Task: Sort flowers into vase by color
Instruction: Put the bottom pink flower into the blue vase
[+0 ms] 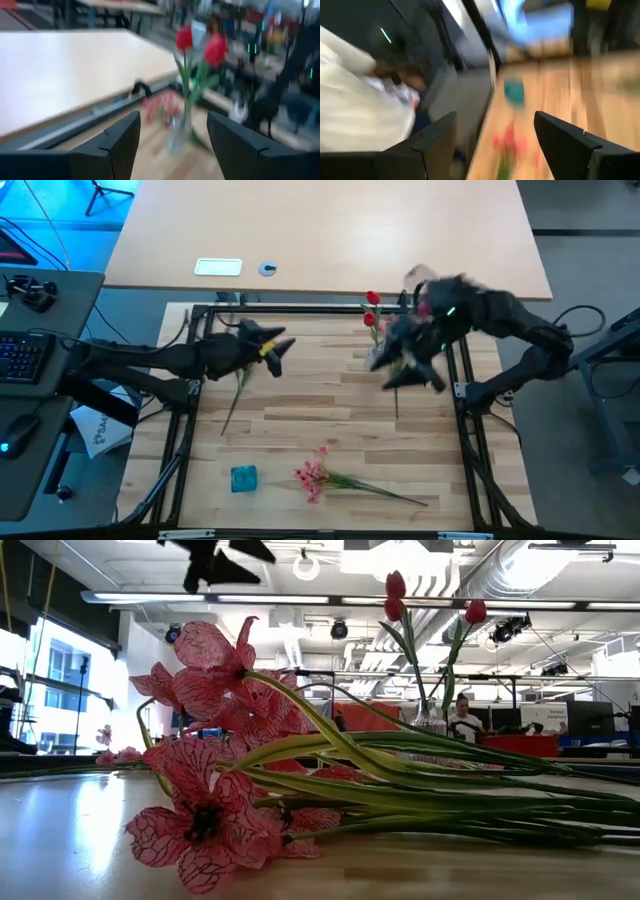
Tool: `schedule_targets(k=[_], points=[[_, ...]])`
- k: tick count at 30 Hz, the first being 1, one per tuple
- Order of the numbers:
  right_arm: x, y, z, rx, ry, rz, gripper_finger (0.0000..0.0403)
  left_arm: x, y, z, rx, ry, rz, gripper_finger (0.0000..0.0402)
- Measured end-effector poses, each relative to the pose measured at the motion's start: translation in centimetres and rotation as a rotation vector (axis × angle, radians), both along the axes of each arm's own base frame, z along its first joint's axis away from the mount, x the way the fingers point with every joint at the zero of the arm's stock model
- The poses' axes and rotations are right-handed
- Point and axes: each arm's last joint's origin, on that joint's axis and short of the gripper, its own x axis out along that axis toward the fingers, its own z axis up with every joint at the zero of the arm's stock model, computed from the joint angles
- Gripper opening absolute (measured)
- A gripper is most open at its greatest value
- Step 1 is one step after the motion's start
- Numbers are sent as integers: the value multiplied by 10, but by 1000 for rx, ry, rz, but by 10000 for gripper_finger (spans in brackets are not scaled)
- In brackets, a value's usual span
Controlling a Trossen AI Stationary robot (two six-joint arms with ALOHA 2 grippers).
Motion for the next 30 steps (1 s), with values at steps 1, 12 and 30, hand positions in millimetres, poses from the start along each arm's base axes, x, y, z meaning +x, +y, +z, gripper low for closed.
schedule_targets(k=[1,12,30], points=[[1,6,-9,-15,87,-2,259,-3,0,4,1,-27,11,218],[38,96,-90,-135,754,-35,259,-29,0,17,-104,-94,-32,218],[97,243,-252,-148,1167,-337,259,-74,-9,21,-161,13,-324,218]])
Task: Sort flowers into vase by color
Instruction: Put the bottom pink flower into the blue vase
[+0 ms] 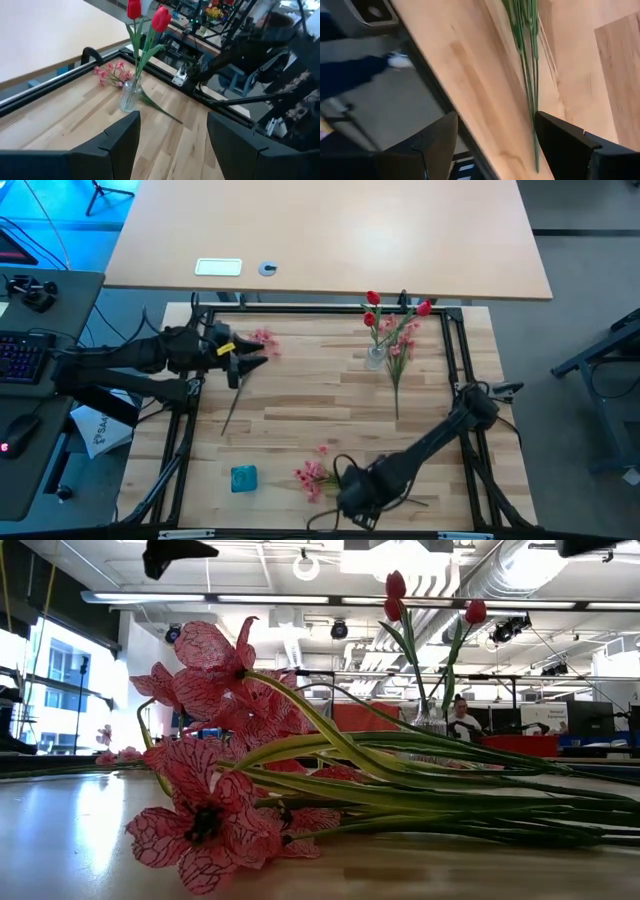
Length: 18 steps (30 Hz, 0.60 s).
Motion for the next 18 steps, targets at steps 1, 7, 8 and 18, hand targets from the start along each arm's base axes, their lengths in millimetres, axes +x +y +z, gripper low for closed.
schedule_targets(k=[1,7,8,18], points=[[0,3,-5,-22,2,11,259,-1,0,1,-4,-6,1,218],[9,10,-40,-80,16,85,259,-2,0,1,-39,-20,10,218],[11,9,-46,-92,33,99,259,-2,0,1,-42,-21,10,218],[-8,-1,-31,-219,14,229,259,-1,0,2,-91,-43,22,218]])
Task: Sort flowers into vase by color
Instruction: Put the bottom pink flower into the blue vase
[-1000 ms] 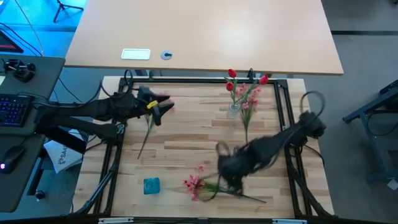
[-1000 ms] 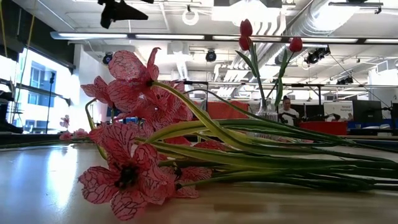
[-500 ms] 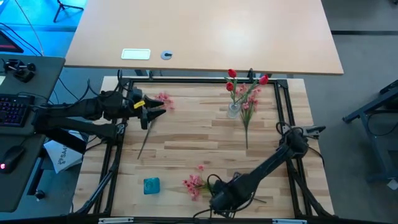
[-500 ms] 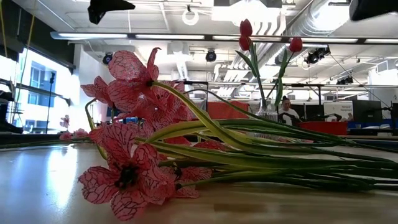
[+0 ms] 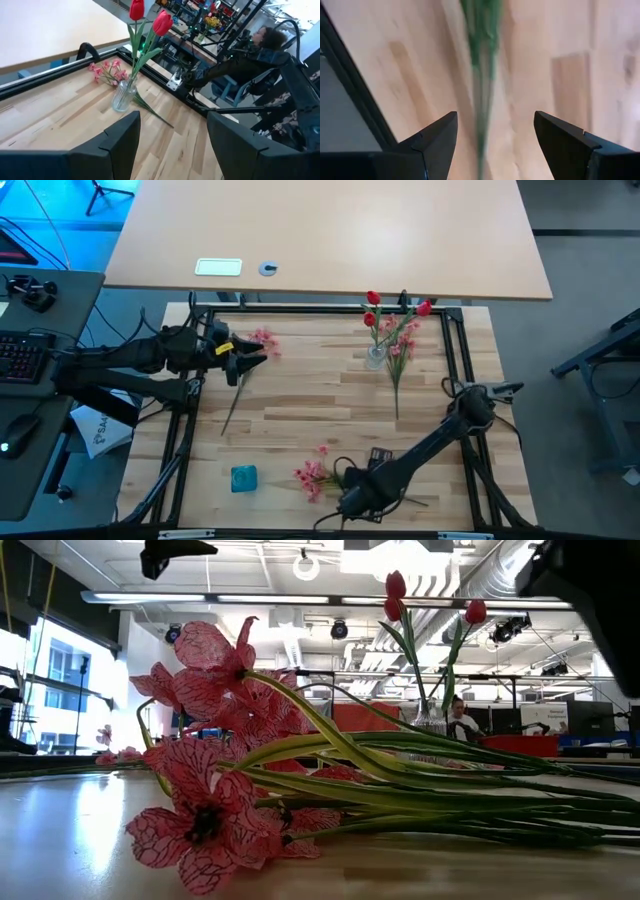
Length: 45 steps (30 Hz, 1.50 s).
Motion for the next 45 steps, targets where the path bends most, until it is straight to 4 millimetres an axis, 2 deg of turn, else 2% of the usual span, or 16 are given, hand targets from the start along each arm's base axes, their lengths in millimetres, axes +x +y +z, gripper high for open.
schedule_targets(k=[5,9,11,14,19,21,24,27,31,45], points=[[-44,-18,-6,70,21,-102,259,0,0,1,-24,-14,5,218],[-56,-29,9,325,-211,-238,259,1,0,1,-24,-16,6,218],[-56,-30,11,399,-292,-268,259,1,0,2,-24,-26,5,218],[-55,-27,1,397,-243,-264,259,2,0,2,-23,-27,8,218],[-36,-11,-17,381,-220,-173,259,3,0,1,-21,-22,13,218],[-29,-8,-27,323,-206,-122,259,5,0,0,-21,-16,14,218],[-27,-12,-40,141,-126,-106,259,5,0,0,-21,-10,13,218],[-22,-20,-44,36,-119,-123,259,6,0,-1,-21,-8,14,218],[-15,-20,-47,60,-185,-120,259,7,0,-1,-22,-6,2,218],[-13,-21,-69,106,-145,-84,259,7,-2,-1,-36,-2,-56,218]])
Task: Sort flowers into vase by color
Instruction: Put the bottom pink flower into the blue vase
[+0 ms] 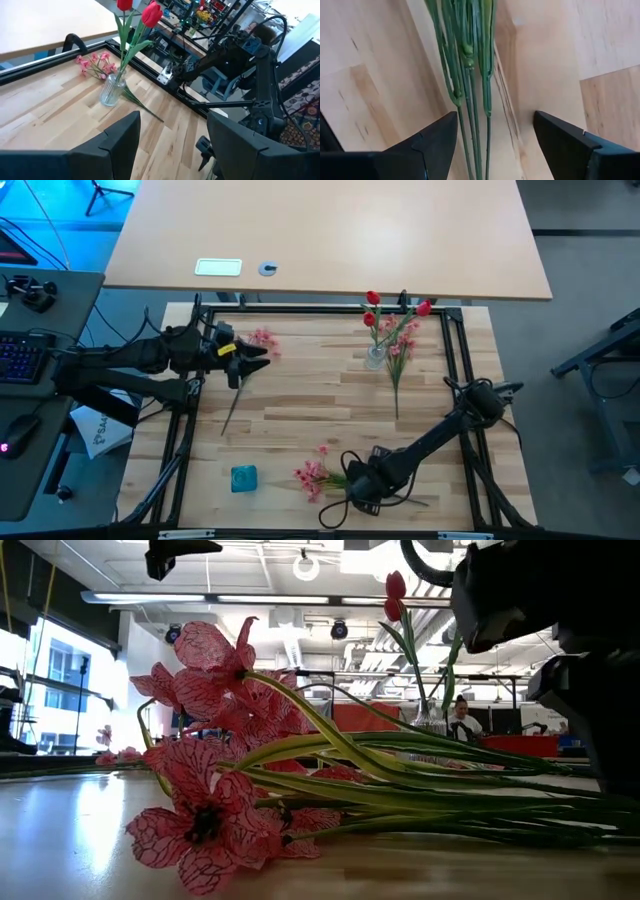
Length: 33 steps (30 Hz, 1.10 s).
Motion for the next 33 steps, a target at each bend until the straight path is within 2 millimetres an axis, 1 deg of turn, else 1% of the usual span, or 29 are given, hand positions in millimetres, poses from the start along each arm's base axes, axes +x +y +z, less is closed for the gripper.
schedule_targets(k=[3,5,7,9,11,12,15,17,20,22,24,26,27,29,31,33], points=[[1,0,-4,7,15,-8,246,1,-1,2,-5,-20,-22,218],[0,-1,-5,-12,11,-10,220,1,-2,5,-11,-51,-58,218],[0,-3,-5,-27,19,-23,175,1,-3,9,-15,-91,-91,218],[0,-5,-5,-33,36,-39,110,0,-4,14,-20,-147,-127,218],[2,-8,-1,-18,42,-44,38,-4,-5,24,-47,-248,-180,218],[4,-10,3,-5,38,-46,20,-7,-6,32,-62,-321,-212,218],[10,-21,18,5,4,-60,20,-21,-9,56,-45,-565,-307,218],[18,-30,44,9,-101,-61,10,-32,-10,70,-11,-710,-338,218],[32,-43,89,-7,-346,-41,7,-47,-10,83,61,-856,-332,218],[43,-52,108,-49,-514,-24,9,-55,-10,87,100,-900,-321,218],[56,-59,132,-62,-728,-26,4,-62,-10,89,124,-914,-301,218],[71,-67,156,-47,-954,-30,3,-64,-9,89,127,-912,-278,218],[77,-71,165,-44,-1047,-23,4,-63,-9,88,123,-907,-267,218],[91,-77,172,-44,-1201,-10,3,-62,-8,87,104,-888,-244,218],[104,-81,170,-23,-1312,11,2,-60,-8,85,91,-870,-230,218],[115,-82,169,35,-1434,7,2,-58,-8,84,86,-854,-222,218]])
